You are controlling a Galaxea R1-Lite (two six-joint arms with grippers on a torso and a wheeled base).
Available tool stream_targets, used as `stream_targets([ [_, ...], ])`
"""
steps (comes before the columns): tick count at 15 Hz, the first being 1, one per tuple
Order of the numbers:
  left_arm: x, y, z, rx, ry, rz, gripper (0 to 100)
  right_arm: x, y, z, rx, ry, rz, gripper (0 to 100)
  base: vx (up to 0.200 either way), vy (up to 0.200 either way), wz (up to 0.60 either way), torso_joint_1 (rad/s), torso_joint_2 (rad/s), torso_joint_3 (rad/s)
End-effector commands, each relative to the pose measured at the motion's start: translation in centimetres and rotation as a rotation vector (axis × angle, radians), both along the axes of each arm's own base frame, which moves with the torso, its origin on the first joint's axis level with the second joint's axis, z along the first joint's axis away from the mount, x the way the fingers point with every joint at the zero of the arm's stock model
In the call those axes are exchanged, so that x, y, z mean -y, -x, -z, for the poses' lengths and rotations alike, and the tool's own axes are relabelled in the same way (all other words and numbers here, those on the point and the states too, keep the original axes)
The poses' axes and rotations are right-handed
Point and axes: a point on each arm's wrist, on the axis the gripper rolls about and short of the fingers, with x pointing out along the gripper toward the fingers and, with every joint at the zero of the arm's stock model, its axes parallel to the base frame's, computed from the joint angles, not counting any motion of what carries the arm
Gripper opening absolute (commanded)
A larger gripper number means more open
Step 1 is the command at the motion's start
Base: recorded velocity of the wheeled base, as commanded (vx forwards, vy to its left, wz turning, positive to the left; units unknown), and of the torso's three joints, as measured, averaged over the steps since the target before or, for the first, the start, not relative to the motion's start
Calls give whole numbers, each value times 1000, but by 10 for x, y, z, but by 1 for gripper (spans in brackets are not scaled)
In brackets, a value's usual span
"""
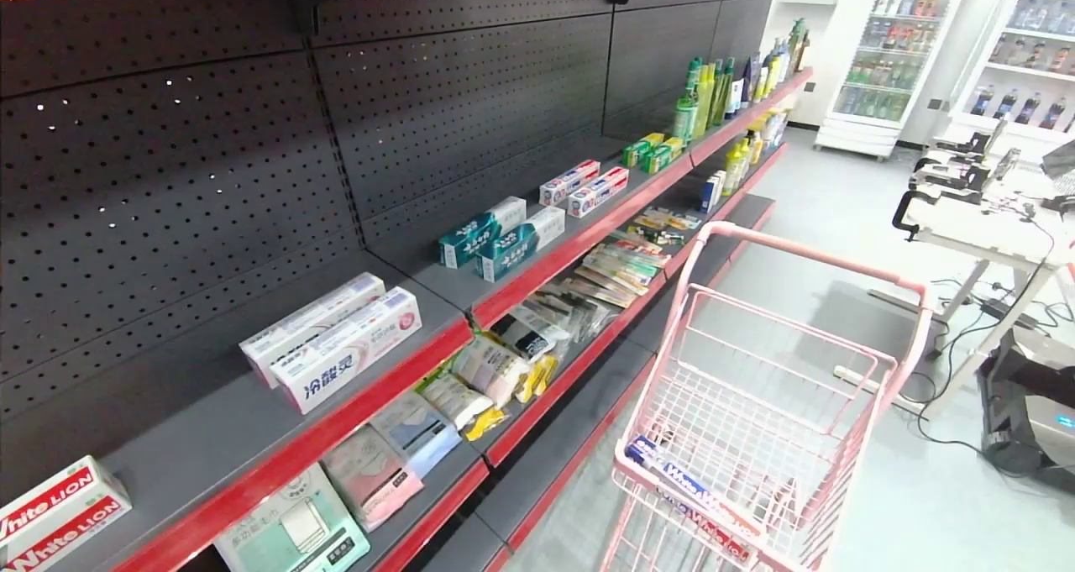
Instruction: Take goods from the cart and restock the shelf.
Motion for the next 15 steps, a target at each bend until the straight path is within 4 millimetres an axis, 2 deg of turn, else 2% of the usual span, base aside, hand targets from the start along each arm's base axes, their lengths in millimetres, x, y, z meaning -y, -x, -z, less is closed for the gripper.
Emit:
stream_targets([
  [1, 0, 0, 0, 1, 0, 1, 100, 0, 0, 0, -1, 0, -1, 100, 0, 0, 0, 0, 0, 0],
  [7, 0, 0, 0, -1, 2, -1, 100, 0, -4, -1, -51, -28, -2, 100, 0, 0, 0, 0, 0, 0],
  [9, 0, 0, 0, -1, 2, 1, 100, 0, -9, -3, -115, -63, 65, 100, 0, 0, 0, 0, 0, 0],
  [10, 0, 0, 0, -1, 0, 1, 100, -1, -9, -15, -101, -79, 78, 100, 0, 0, 0, 0, 0, 0],
  [11, 0, 0, 0, 1, 0, 1, 100, 2, -40, -113, -102, -207, 103, 100, 0, 0, 0, 0, 0, 0],
  [12, 0, 0, 0, -1, -1, 1, 100, 5, -75, -166, -102, -259, 111, 100, 0, 0, 0, 0, 0, 0],
  [13, 0, 0, 0, 1, -2, 1, 100, 7, -98, -176, -155, -251, 111, 100, 0, 0, 0, 0, 0, 0],
  [14, 0, 0, 0, -1, -1, 1, 100, 9, -126, -166, -262, -224, 105, 100, 0, 0, 0, 0, 0, 0],
  [15, 0, 0, 0, -1, 0, 1, 100, 10, -149, -146, -396, -190, 77, 100, 0, 0, 0, 0, 0, 0],
])
